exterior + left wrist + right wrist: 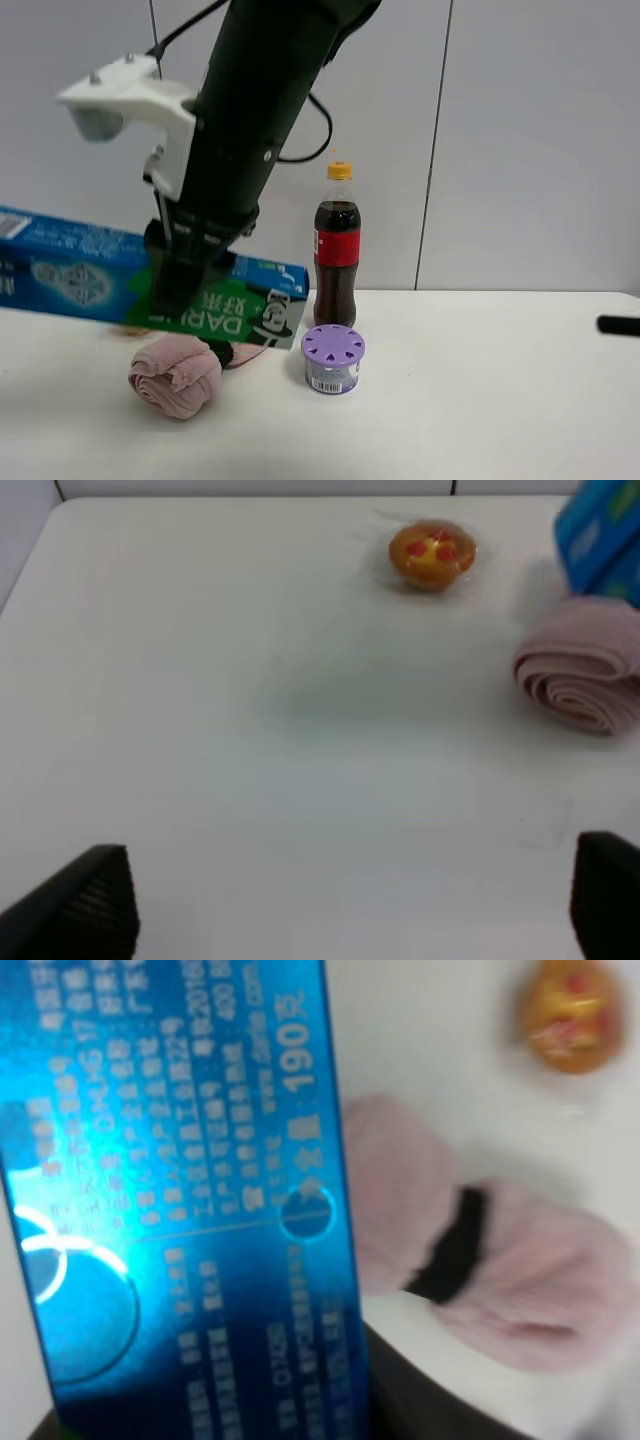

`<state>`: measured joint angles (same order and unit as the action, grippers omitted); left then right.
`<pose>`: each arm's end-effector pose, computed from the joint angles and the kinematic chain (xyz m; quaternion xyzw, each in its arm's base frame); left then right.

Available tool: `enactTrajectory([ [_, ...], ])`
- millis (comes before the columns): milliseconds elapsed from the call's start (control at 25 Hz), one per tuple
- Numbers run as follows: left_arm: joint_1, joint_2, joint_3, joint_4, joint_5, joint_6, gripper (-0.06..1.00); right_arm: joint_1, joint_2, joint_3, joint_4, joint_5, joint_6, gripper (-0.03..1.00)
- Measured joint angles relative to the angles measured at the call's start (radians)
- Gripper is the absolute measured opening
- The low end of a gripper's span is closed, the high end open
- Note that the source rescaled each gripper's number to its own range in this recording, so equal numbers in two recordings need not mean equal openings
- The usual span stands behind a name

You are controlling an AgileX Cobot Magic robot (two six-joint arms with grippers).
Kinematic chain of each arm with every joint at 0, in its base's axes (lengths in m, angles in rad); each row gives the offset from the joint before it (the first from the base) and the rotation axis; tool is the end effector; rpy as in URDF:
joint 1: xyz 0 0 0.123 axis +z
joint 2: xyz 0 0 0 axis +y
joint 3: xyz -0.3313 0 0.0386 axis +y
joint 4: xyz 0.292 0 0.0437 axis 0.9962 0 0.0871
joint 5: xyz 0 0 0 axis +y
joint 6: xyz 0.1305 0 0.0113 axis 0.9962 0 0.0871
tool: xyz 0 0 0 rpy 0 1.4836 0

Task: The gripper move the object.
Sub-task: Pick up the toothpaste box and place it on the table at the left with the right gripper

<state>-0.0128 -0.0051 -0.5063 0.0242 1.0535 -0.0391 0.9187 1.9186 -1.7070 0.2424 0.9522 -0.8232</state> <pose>0.0194 0.0025 0.2833 -0.0116 0.8482 -0.0017 0.5295 0.2869 0.4180 0.2904 -0.7080 0.6535 0.1241 0.2371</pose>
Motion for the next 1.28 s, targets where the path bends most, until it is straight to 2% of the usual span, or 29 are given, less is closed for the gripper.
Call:
enactTrajectory([
  [120, 0.0, 0.0, 0.0, 0.0, 0.0, 0.0, 1.0, 0.0, -0.071, 0.0, -0.097, 0.002, 0.196, 0.0],
  [240, 0.0, 0.0, 0.0, 0.0, 0.0, 0.0, 1.0, 0.0, -0.131, 0.0, -0.26, 0.023, 0.478, 0.0],
  [400, 0.0, 0.0, 0.0, 0.0, 0.0, 0.0, 1.0, 0.0, -0.208, 0.0, -0.469, 0.124, 0.833, 0.0],
  [560, 0.0, 0.0, 0.0, 0.0, 0.0, 0.0, 1.0, 0.0, -0.268, 0.0, -0.62, 0.259, 1.091, 0.0],
  [680, 0.0, 0.0, 0.0, 0.0, 0.0, 0.0, 1.0, 0.0, -0.297, 0.0, -0.707, 0.281, 1.25, 0.0],
  [800, 0.0, 0.0, 0.0, 0.0, 0.0, 0.0, 1.0, 0.0, -0.328, 0.0, -0.779, 0.281, 1.383, 0.0],
  [960, 0.0, 0.0, 0.0, 0.0, 0.0, 0.0, 1.0, -0.004, -0.363, 0.0, -0.808, 0.281, 1.459, 0.0],
  [1080, 0.0, 0.0, 0.0, 0.0, 0.0, 0.0, 1.0, -0.031, -0.369, 0.0, -0.784, 0.281, 1.487, 0.0],
  [1280, 0.0, 0.0, 0.0, 0.0, 0.0, 0.0, 1.0, -0.164, -0.373, 0.062, -0.688, 0.279, 1.497, 0.0],
])
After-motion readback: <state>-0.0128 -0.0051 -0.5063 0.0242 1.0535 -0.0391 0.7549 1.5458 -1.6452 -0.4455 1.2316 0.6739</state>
